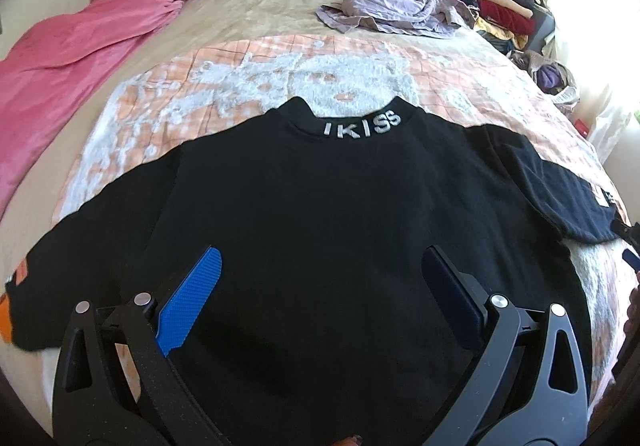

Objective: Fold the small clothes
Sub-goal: 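Grasp the orange cuff of the sweatshirt sleeve with the right gripper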

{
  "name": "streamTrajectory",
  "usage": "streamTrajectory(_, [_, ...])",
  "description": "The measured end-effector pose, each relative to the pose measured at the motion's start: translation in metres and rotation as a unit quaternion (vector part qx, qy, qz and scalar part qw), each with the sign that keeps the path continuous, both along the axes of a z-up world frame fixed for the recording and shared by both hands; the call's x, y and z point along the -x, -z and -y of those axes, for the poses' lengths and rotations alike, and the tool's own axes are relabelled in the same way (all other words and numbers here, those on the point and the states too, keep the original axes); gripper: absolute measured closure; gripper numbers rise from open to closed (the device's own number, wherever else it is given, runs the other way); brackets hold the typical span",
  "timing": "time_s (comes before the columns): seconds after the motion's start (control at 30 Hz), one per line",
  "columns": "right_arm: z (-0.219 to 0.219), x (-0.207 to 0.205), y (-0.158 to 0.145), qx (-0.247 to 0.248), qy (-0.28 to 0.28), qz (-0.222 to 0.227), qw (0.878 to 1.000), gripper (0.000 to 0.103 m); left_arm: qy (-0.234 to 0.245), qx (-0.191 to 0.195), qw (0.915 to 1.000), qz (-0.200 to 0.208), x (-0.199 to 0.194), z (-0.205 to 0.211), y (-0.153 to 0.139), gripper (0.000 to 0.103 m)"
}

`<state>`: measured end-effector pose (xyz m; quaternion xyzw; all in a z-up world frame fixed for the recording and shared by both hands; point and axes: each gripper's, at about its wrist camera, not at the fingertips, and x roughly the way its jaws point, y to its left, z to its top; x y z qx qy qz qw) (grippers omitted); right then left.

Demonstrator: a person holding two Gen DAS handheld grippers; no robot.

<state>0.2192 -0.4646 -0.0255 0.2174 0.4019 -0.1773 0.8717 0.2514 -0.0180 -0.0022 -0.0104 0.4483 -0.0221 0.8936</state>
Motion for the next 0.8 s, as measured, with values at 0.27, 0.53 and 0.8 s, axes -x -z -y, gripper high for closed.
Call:
streamTrajectory(0.27, [0.077,-0.007,0.020,-0.088,0.084,0.008,0.993,0.004,-0.008,0.021,0.9997,0.005,-0.027,-0.009,0.002,0.009])
streamTrajectory(0.53, [0.104,-0.022,0.028,-0.116,0.118,0.042,0.985,0.016,-0.012,0.048,0.9987,0.008,-0.038,-0.021,0.009,0.009])
streamTrajectory(0.8, [0.089,-0.020,-0.004,-0.099,0.069,0.121,0.985,0.083,-0.013,0.078,0.9968,0.008,-0.040,-0.030,0.005,0.009])
